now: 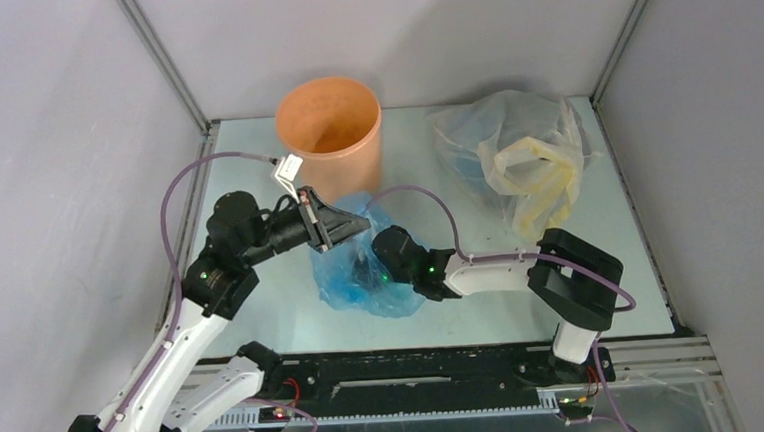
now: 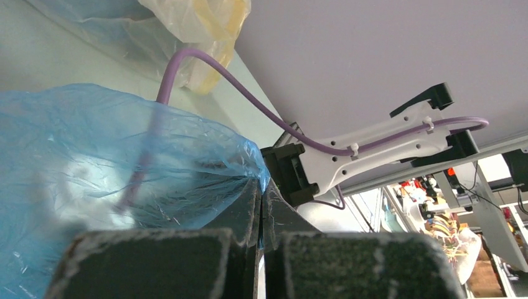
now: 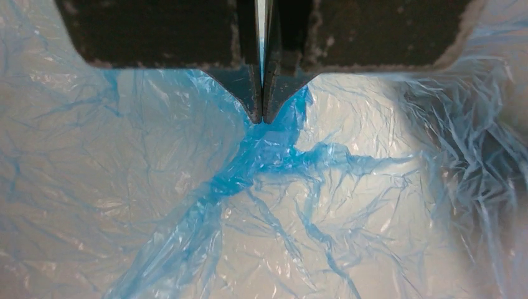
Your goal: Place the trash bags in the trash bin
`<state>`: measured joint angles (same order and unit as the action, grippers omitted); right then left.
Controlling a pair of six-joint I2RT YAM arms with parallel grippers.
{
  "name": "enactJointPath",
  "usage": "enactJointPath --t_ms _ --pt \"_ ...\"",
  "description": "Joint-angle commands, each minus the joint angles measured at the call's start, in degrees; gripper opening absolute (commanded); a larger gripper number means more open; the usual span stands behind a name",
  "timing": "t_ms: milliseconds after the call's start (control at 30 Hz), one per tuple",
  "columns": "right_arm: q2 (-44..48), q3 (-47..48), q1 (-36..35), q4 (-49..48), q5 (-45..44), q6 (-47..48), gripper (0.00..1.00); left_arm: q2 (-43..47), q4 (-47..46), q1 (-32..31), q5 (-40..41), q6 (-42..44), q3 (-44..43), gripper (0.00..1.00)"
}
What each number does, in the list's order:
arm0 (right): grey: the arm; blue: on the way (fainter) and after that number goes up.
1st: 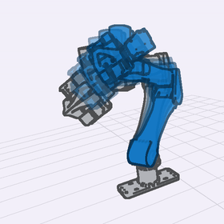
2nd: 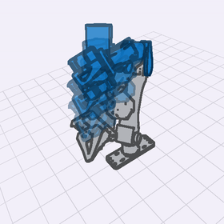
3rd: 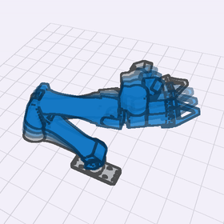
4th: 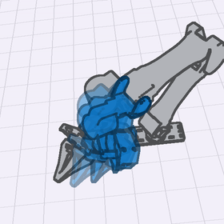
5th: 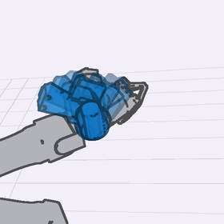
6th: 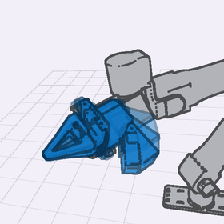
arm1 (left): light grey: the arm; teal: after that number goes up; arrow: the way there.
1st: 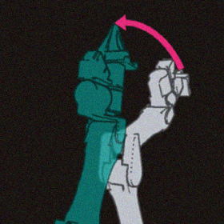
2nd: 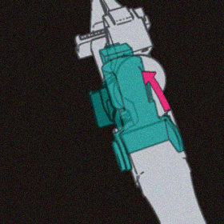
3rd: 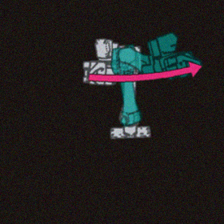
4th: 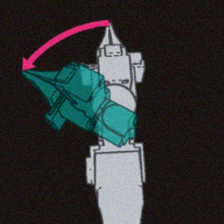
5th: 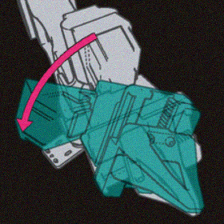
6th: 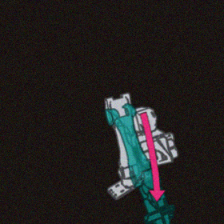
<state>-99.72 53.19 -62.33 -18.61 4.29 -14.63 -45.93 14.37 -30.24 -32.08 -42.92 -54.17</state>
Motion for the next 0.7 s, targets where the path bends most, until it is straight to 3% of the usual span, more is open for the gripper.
enactJointPath --t_ms 0,300,500,667 --pt "-0.29 2.1 -0.59 -1.65 -0.58 -1.76 0.0 0.42 -0.77 0.25 -0.37 0.27 -0.63 0.0" --pt "-4.99 2.19 -2.19 -4.22 -0.52 -4.37 0.0 -1.38 -6.56 0.18 -1.53 -5.96 -10.52 0.0" --pt "-3.64 2.2 -1.89 0.06 -4.25 -4.14 0.0 -2.85 -15.7 0.18 -2.33 -13.84 -15.82 0.0" --pt "-1.38 2.12 -1.16 4.8 -8.77 -3.65 0.0 -3.16 -16.3 0.19 -2.49 -15.39 -21.34 0.01"
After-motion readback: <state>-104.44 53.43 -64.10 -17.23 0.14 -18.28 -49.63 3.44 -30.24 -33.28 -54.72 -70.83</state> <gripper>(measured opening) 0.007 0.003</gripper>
